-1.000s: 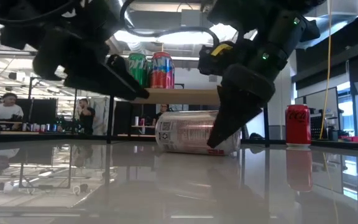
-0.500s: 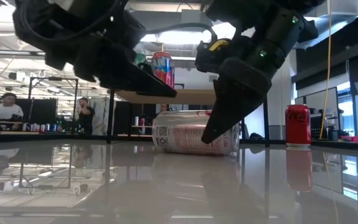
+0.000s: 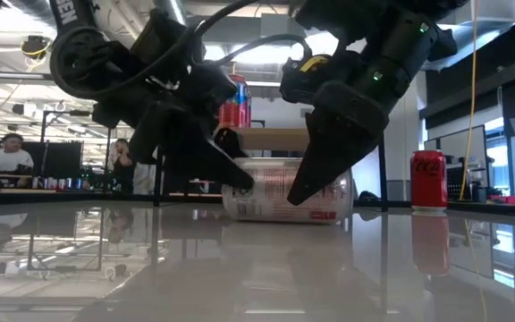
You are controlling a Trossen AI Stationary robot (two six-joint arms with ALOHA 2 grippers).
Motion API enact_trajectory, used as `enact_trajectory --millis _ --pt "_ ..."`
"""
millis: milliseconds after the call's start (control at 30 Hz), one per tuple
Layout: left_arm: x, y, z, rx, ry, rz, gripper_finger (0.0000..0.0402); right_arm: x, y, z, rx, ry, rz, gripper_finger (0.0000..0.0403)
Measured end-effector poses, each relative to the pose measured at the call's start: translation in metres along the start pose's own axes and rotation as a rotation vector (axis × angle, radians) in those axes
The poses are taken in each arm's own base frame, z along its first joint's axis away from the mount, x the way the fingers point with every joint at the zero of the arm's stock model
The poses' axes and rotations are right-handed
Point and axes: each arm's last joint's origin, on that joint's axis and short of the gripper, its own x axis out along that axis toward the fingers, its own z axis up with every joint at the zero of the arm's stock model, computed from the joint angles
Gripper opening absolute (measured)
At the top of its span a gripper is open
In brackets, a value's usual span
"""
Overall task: Place canned beverage on shelf
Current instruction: Put the right white soda can on the shelf
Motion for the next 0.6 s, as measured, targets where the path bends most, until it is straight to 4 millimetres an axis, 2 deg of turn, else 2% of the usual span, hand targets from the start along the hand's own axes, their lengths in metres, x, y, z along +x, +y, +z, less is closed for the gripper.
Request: enact_trajectory --millis 433,600 --pt "0.0018 0.0002 -0.0040 -0.017 0.026 0.028 0.0334 -0.0001 0.0003 0.0007 0.002 -0.005 0.009 0.0369" --pt "0.0021 -0.0019 -0.0036 -0.044 0.027 0.051 0.0313 -0.0002 0.0014 0.0038 0.011 -0.036 0.022 0.0369"
